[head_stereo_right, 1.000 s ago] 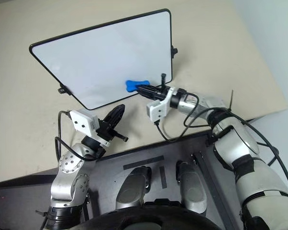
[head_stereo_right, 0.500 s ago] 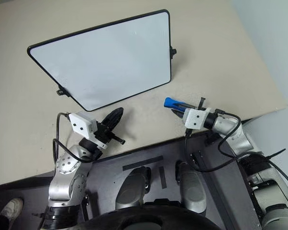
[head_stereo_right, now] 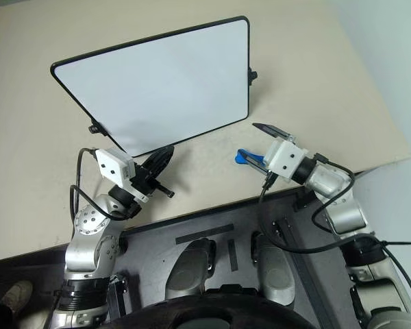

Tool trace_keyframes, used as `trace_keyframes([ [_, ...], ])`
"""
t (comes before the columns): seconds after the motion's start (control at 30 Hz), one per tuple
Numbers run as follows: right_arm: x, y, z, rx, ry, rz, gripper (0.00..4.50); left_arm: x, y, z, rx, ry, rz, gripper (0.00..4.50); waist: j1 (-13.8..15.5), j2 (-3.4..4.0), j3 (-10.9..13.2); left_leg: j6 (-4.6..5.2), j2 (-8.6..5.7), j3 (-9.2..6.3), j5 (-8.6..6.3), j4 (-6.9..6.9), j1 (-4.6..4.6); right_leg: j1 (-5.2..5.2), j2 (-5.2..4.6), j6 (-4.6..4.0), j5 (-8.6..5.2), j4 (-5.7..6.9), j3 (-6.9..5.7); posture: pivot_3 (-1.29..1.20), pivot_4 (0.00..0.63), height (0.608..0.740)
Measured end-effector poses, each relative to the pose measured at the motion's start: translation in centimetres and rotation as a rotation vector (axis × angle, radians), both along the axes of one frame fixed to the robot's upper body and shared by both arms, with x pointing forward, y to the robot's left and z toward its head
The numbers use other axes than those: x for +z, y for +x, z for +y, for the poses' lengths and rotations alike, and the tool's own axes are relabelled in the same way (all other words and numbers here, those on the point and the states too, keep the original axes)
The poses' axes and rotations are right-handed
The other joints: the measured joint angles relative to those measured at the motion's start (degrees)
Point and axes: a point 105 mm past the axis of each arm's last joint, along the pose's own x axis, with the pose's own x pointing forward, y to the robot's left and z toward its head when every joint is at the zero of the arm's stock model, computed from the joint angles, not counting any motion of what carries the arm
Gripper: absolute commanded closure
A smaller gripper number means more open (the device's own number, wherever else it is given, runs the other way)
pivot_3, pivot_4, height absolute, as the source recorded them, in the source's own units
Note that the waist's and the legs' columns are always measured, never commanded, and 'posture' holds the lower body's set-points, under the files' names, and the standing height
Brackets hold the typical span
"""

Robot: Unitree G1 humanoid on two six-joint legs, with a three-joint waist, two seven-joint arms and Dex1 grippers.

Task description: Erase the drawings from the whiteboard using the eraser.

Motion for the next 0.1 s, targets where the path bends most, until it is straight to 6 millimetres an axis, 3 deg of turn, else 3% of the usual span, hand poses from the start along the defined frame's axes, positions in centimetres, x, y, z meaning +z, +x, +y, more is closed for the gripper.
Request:
trace_keyframes([
  [0.1, -0.45, -0.47, -0.13, -0.019, 0.014, 0.028, 1.19, 0.56, 0.51, -0.24, -0.022, 0.002, -0.012, 4.50, 0.0, 0.00, 0.0, -0.01, 0.00, 0.00, -0.03, 0.00, 0.00, -0.01, 0.00, 0.00, -0.02, 0.01, 0.00, 0.00, 0.150, 0.740],
])
